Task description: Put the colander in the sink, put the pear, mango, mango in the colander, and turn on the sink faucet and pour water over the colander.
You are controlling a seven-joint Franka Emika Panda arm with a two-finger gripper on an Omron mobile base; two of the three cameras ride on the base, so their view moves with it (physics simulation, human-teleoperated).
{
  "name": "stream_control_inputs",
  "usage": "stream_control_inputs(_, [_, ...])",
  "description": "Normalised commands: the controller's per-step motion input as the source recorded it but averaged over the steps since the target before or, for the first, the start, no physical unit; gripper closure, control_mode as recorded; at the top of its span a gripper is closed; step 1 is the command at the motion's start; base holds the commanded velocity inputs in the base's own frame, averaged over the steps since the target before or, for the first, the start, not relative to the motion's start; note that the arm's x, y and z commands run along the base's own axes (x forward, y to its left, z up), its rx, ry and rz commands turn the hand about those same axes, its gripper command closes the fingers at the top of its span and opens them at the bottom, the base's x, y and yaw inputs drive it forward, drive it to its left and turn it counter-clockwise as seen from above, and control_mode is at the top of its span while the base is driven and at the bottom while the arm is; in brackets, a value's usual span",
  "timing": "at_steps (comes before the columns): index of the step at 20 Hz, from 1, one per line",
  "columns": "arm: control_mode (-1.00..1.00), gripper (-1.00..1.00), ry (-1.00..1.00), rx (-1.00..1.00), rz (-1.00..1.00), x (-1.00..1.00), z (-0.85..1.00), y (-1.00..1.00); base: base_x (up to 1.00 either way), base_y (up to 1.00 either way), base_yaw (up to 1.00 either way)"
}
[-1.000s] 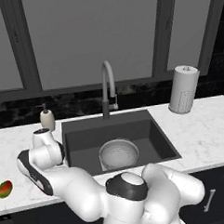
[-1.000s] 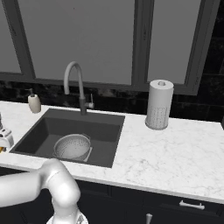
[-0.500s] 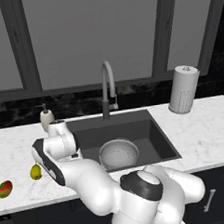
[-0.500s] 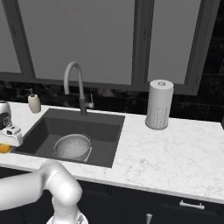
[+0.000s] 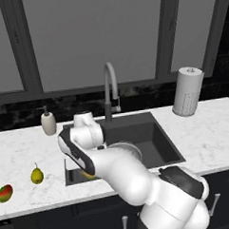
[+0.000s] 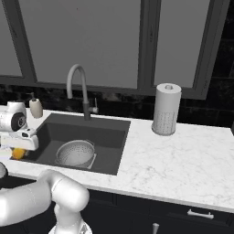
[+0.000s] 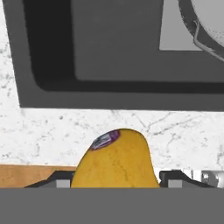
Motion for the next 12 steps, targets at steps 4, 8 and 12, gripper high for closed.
stream_control_inputs(4, [-1.0, 1.0, -0.09, 0.0, 0.0, 0.0, 0.3, -0.85, 0.0, 0.0, 0.0])
stream_control_inputs(8, [-1.0, 1.0, -0.17, 0.0, 0.0, 0.0, 0.23, -0.84, 0.0, 0.0, 0.0])
stream_control_inputs(12, [-1.0, 1.0, -0.21, 0.0, 0.0, 0.02, 0.17, -0.84, 0.0, 0.0, 0.0])
